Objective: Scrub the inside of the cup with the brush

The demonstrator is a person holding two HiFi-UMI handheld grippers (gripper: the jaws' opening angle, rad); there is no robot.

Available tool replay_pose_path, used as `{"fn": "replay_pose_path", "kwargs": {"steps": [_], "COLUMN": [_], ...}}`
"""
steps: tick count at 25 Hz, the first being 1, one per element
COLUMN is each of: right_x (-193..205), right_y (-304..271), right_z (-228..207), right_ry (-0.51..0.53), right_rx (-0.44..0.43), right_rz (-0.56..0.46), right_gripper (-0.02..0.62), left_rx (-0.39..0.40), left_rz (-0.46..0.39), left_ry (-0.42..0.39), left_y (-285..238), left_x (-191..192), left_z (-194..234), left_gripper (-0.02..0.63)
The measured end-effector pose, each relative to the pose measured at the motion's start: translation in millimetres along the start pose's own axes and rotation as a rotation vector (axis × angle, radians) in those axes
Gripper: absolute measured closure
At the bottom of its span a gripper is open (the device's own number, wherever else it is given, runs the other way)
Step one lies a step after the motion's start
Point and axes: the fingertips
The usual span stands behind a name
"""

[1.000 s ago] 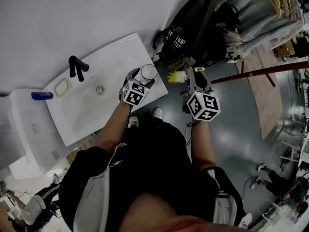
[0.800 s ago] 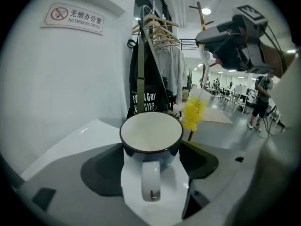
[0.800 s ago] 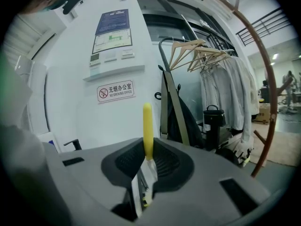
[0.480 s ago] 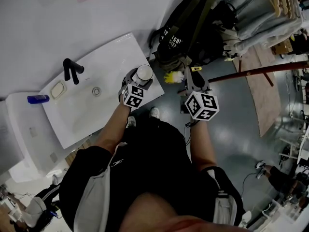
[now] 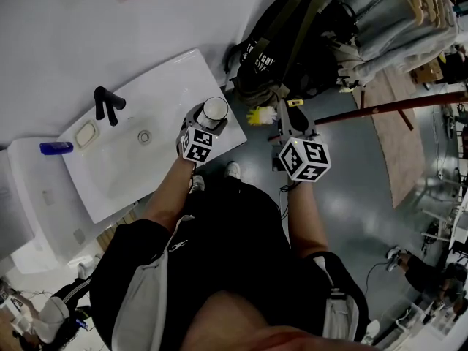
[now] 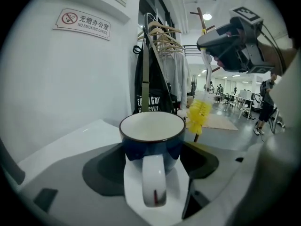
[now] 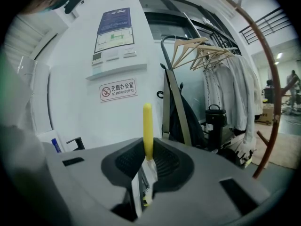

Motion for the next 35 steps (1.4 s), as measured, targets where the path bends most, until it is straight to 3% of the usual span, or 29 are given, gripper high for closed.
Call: {"fn": "replay_pose_path", "kwargs": {"steps": [10,18,26,35], "right_x": [-8.4,-16.8,-3.3,-21.8], "right_y": [-0.7,-16.2,-43.7,-51.4], "right_z": [20.3,64.1,142.6,220.8], "right_ry": [0.006,-0.02,-0.012,-0.222], "right_rx": [-0.042,-0.143,-0.31,-0.552], "right_rz": [-0.02,-0.036,-0.001,0.006], "right_gripper": [0.54,0.54,0.54,0.54], "left_rx": [-0.062,-0.158,-0.26,-0.313], "left_rz": [-0.043,-0.033,0.028,0.077], "left_ry": [0.016,0.054,0.115,0.195], "left_y": [34.9,82.0,134.7,175.7], "left_x": [0.6,19.1,65.8,109.8], "left_z": [13.9,45.0,76.1,83.0], "left_gripper": [0.249,0.249,0.249,0.245]}}
Point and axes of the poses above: the fingertips, and each gripper's own axes: y backward along the fingers, z to its left, x out of its underside, and after that the axes turned 10 degrees about -y, right-handed
